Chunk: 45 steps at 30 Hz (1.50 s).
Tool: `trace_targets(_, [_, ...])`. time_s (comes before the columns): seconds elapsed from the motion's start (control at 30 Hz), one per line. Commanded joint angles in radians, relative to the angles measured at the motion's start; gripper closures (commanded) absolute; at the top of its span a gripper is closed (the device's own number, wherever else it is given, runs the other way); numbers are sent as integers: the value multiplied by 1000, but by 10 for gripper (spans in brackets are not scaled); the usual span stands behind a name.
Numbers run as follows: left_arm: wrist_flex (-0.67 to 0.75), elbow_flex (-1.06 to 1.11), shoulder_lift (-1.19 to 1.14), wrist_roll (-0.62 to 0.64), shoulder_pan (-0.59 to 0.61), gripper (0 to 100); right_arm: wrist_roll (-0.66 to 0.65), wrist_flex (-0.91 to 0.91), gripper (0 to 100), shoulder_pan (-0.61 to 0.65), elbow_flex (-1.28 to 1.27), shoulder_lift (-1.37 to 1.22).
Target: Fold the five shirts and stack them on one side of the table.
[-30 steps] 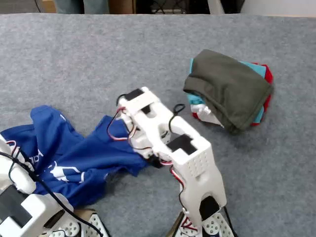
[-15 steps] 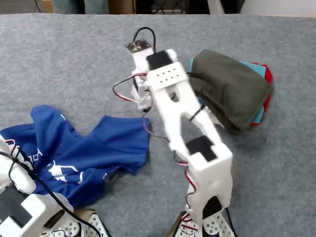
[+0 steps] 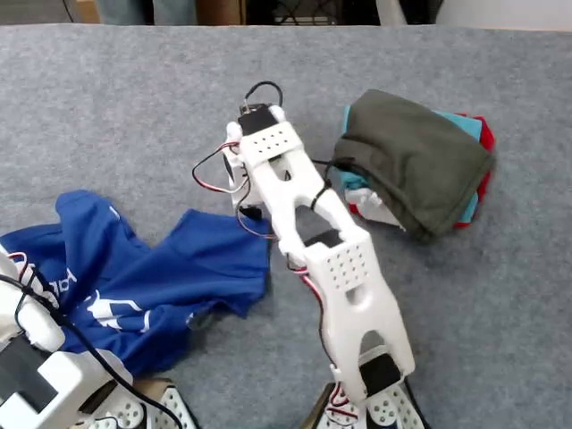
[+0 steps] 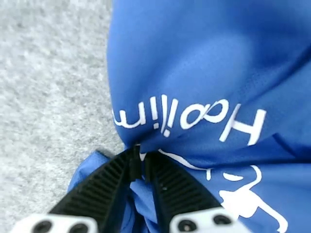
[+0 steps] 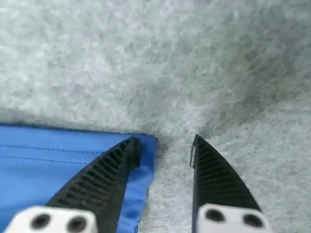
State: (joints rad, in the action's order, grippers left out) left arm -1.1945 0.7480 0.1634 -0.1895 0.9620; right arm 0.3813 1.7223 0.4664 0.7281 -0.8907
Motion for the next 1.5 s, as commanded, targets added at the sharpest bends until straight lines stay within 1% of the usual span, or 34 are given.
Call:
trace_targets(0.0, [12,-38,21,6,2,970,15,40,819,9,102,-1])
trace_targets(0.1, [12,-38,21,6,2,970,12,43,819,6,134,27])
trace_targets(0.27, [12,-39,23,6,7,970,12,43,819,21,119,127])
trace_targets(0.47, [12,-38,21,6,7,970,12,38,821,69,-74,191])
trace_targets(0.57, [12,-38,21,6,7,970,12,14,821,81,-143,193])
trace_targets(0.7, [12,-38,21,6,7,970,12,-64,821,78,-193,191])
trace_targets(0.83, [12,-38,21,6,7,970,12,-123,821,77,-203,179])
trace_targets(1.03, [12,-38,23,5,8,970,5,-153,821,80,-193,94])
trace_targets(1.17, [12,-38,21,5,8,970,2,-129,822,77,-191,84])
trace_targets(1.23, [12,-38,21,5,8,970,-23,-94,822,77,-177,113])
trace_targets(1.37, [12,-38,21,5,8,970,-55,-2,822,77,-96,182])
trace_targets(1.47, [12,-38,21,5,8,970,-54,28,822,80,-33,213])
